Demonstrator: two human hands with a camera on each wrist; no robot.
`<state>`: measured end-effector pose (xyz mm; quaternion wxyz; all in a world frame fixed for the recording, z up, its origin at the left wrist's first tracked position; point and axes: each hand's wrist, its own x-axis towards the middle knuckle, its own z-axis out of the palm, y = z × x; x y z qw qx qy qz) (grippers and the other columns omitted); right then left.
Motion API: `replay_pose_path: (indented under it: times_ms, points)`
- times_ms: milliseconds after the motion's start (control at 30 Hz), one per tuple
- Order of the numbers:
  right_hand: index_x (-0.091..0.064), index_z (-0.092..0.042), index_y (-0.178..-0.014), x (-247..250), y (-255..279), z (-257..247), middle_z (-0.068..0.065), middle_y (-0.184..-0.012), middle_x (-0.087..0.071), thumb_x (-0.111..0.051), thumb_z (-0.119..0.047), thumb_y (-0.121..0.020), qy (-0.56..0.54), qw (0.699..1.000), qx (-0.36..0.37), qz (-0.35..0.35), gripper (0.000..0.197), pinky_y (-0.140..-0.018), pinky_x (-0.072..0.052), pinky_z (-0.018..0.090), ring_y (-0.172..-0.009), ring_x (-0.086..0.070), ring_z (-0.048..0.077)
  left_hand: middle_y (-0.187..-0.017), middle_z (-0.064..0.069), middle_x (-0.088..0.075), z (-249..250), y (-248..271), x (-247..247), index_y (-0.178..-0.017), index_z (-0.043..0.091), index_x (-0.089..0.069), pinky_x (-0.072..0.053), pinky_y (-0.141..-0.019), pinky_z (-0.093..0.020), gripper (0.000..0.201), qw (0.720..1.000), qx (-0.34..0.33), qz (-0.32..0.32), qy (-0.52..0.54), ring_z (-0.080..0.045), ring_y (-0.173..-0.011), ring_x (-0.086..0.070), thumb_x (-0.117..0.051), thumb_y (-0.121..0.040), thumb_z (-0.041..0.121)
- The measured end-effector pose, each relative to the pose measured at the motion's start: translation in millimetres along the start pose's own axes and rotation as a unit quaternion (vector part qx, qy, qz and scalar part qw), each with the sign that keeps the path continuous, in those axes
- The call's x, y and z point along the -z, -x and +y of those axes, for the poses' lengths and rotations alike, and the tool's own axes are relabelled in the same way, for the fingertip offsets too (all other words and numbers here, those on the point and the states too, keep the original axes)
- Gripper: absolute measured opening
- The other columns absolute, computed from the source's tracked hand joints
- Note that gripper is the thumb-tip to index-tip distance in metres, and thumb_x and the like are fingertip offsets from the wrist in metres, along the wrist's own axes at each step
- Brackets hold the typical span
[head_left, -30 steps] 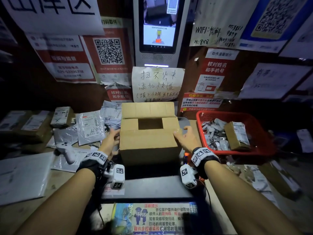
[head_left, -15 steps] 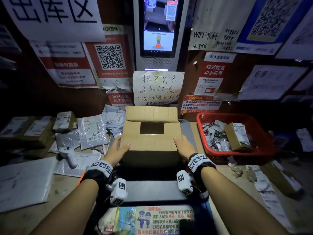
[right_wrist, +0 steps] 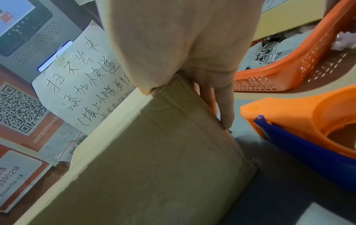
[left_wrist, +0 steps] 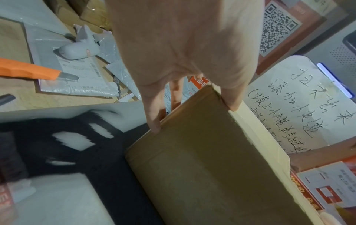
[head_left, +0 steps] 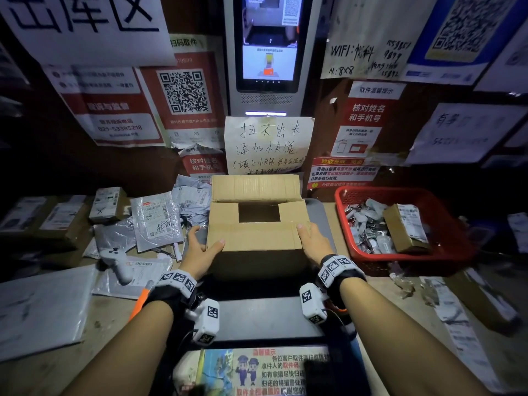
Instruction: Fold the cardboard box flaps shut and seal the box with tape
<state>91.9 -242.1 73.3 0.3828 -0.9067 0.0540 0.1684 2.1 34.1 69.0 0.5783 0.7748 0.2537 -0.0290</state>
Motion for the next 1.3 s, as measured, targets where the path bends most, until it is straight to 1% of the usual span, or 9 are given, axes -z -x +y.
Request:
replay_pose_path:
  times_ms: [200, 400, 500, 600, 733, 867, 967, 1167, 1300]
  points:
    - [-0.039, -0.011, -0.14, -2.5, 4.1, 0.9, 0.022, -0.136, -0.052, -0.028, -0.051, -0.104, -0.018, 1.0, -0.017, 0.008, 0.055, -0.094, -0.037, 0.042, -0.124, -0.049, 0.04, -0.091, 0.003, -0.054, -0.1, 2.6, -3.6, -0.145, 0.03, -0.018, -0.047, -0.097, -0.045, 0.073, 0.999, 0.017, 0.01, -0.028, -0.029, -0.099, -0.058, -0.062, -0.09, 0.048]
    - [-0.04, -0.006, -0.142, -3.2, 10.3, -5.6, 0.02, -0.143, -0.046, -0.028, -0.049, -0.105, -0.025, 0.999, -0.013, 0.025, 0.057, -0.103, -0.034, 0.044, -0.131, -0.043, 0.038, -0.122, -0.01, -0.056, -1.5, -0.4, -3.6, -0.139, 0.039, -0.018, -0.046, -0.101, -0.053, 0.085, 0.999, 0.046, -0.002, -0.024, -0.032, -0.112, -0.058, -0.063, -0.074, 0.068]
    - [-0.041, -0.009, -0.143, -5.4, 13.9, -8.7, 0.02, -0.143, -0.044, -0.027, -0.051, -0.103, -0.015, 0.999, -0.009, 0.032, 0.059, -0.105, -0.032, 0.047, -0.13, -0.04, 0.038, -0.125, -0.003, -0.042, 6.4, 5.9, -7.6, -0.143, 0.033, -0.019, -0.043, -0.104, -0.053, 0.075, 0.999, 0.045, 0.01, -0.015, -0.033, -0.119, -0.051, -0.061, -0.086, 0.056]
    - [-0.042, -0.007, -0.141, -5.2, 19.9, -9.7, 0.018, -0.141, -0.046, -0.036, -0.044, -0.103, -0.04, 0.998, -0.002, 0.058, 0.053, -0.105, -0.035, 0.045, -0.128, -0.043, 0.037, -0.14, -0.012, -0.043, 9.6, 4.8, -11.4, -0.146, 0.029, -0.019, -0.039, -0.108, -0.051, 0.073, 0.999, 0.043, 0.026, -0.017, -0.036, -0.126, -0.047, -0.058, -0.09, 0.053]
    - [-0.039, -0.012, -0.141, -4.0, 27.6, -9.9, 0.014, -0.14, -0.048, -0.05, -0.048, -0.094, -0.096, 0.994, -0.001, 0.061, 0.06, -0.108, -0.038, 0.046, -0.128, -0.046, 0.035, -0.136, -0.011, -0.053, 11.7, 1.3, -9.0, -0.142, 0.032, -0.023, -0.043, -0.104, -0.05, 0.09, 0.998, 0.056, 0.036, 0.016, -0.032, -0.119, -0.055, -0.062, -0.068, 0.063]
    - [-0.033, -0.023, -0.143, -3.8, 34.9, -7.8, 0.008, -0.144, -0.045, -0.057, -0.07, -0.069, -0.151, 0.987, 0.01, 0.06, 0.091, -0.109, -0.037, 0.053, -0.133, -0.043, 0.029, -0.121, -0.009, -0.06, 11.5, 1.5, -5.6, -0.142, 0.027, -0.027, -0.047, -0.09, -0.037, 0.076, 0.997, 0.045, 0.037, 0.047, -0.026, -0.108, -0.06, -0.068, -0.08, 0.039]
    - [-0.024, -0.023, -0.15, -0.2, 42.6, -10.7, 0.011, -0.152, -0.035, -0.062, -0.063, -0.078, -0.143, 0.988, 0.019, 0.06, 0.091, -0.112, -0.033, 0.051, -0.139, -0.036, 0.03, -0.108, -0.003, -0.057, 15.1, 7.4, -3.8, -0.136, 0.029, -0.031, -0.044, -0.072, -0.028, 0.06, 0.997, 0.034, 0.044, 0.057, -0.018, -0.092, -0.057, -0.064, -0.086, 0.024]
    - [-0.012, -0.022, -0.156, 2.9, 47.7, -5.5, 0.012, -0.157, -0.021, -0.068, -0.056, -0.081, -0.125, 0.991, 0.009, 0.057, 0.1, -0.114, -0.03, 0.053, -0.143, -0.028, 0.032, -0.105, 0.001, -0.054, 22.2, 21.9, 1.1, -0.146, 0.021, -0.026, -0.04, -0.087, -0.037, 0.068, 0.994, 0.02, 0.046, 0.096, -0.019, -0.097, -0.051, -0.057, -0.088, 0.006]
    - [-0.005, -0.019, -0.157, 6.7, 58.6, -6.6, 0.009, -0.159, -0.014, -0.072, -0.051, -0.08, -0.078, 0.995, 0.029, 0.061, 0.107, -0.114, -0.03, 0.052, -0.144, -0.027, 0.031, -0.128, -0.01, -0.051, 26.2, 33.9, 7.5, -0.145, 0.019, -0.031, -0.038, -0.092, -0.035, 0.071, 0.996, -0.017, 0.058, 0.067, -0.021, -0.108, -0.048, -0.064, -0.083, 0.008]
